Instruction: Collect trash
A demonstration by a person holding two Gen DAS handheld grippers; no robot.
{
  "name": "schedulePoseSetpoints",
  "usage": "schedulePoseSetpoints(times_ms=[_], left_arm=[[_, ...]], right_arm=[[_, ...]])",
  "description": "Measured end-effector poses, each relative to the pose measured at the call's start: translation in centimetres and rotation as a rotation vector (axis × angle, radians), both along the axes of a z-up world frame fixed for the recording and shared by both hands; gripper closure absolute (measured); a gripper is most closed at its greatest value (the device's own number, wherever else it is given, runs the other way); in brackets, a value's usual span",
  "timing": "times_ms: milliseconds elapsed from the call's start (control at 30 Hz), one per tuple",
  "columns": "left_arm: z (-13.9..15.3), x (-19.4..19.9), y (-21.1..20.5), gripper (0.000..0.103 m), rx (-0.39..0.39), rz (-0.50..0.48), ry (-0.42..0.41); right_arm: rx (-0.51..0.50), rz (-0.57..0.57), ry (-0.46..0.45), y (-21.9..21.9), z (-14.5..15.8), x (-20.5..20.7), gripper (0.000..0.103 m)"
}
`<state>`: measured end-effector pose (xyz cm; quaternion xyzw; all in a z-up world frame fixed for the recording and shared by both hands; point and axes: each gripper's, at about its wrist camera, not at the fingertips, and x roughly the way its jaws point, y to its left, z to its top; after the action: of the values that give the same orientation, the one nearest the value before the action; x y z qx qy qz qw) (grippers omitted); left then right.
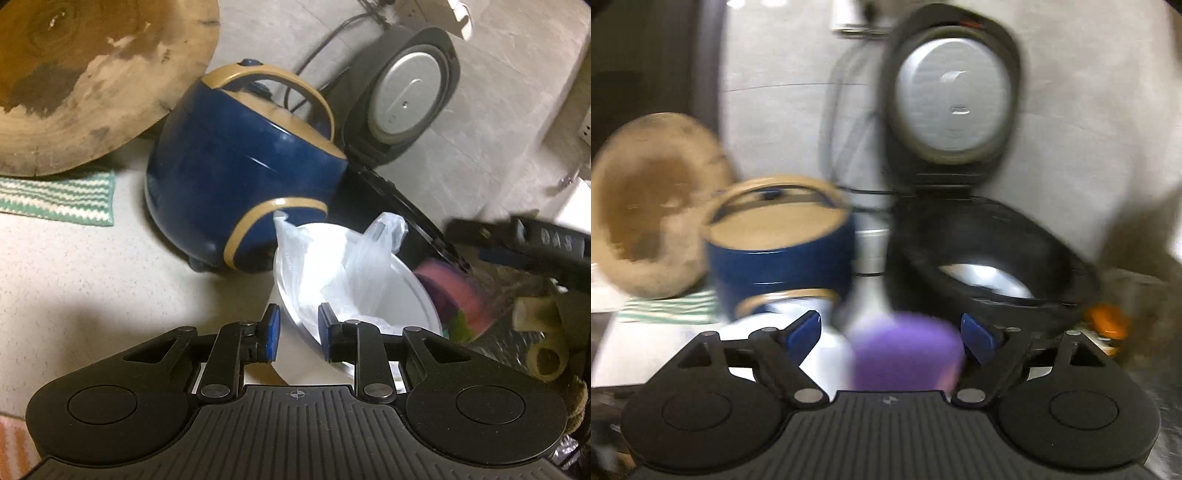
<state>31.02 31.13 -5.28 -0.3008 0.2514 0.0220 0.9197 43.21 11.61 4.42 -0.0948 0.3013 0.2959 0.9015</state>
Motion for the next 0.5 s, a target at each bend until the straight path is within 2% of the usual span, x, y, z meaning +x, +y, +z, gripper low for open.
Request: schedulePoseSetpoints(times_ms=[133, 200, 233, 267, 367, 433, 500], left_arm=[[-0.1, -0.6, -0.2, 0.079, 0.012, -0.009, 0.005], [-0.1, -0.9, -0.2, 0.08, 0.02, -0.008, 0.006], [-0.2, -1.0, -0.2, 0.08, 0.021, -0.008, 0.005], [-0.2, -1.2, -0.2, 0.08, 0.02, -0.01, 0.003], [0.3, -2.0, -0.3, 0.07, 0.014, -0.021, -0.063], [0.8, -2.4, -0.4, 0.072, 0.026, -0.004, -0.072], [0.9, -2.7, -0.2, 0.071, 0.024, 0.012, -0.075]], right_arm=[[0.05, 0.062, 0.113, 1.3, -0.9, -0.2, 0.021], [0.074, 0.115, 0.209, 2.4, -2.4, 0.2, 0.033], [0.073, 0.14, 0.251, 3.1, -3.1, 0.3, 0.046], [0.063, 0.159, 0.289, 3.6, -3.7, 0.2, 0.049], [0.003, 0.155, 0.398, 4.9, -5.6, 0.1, 0.047], [-0.061, 0.128, 0.404, 6.1, -6.7, 0.2, 0.048], [-0.099, 0.144, 0.37, 6.7, -6.9, -0.2, 0.056]])
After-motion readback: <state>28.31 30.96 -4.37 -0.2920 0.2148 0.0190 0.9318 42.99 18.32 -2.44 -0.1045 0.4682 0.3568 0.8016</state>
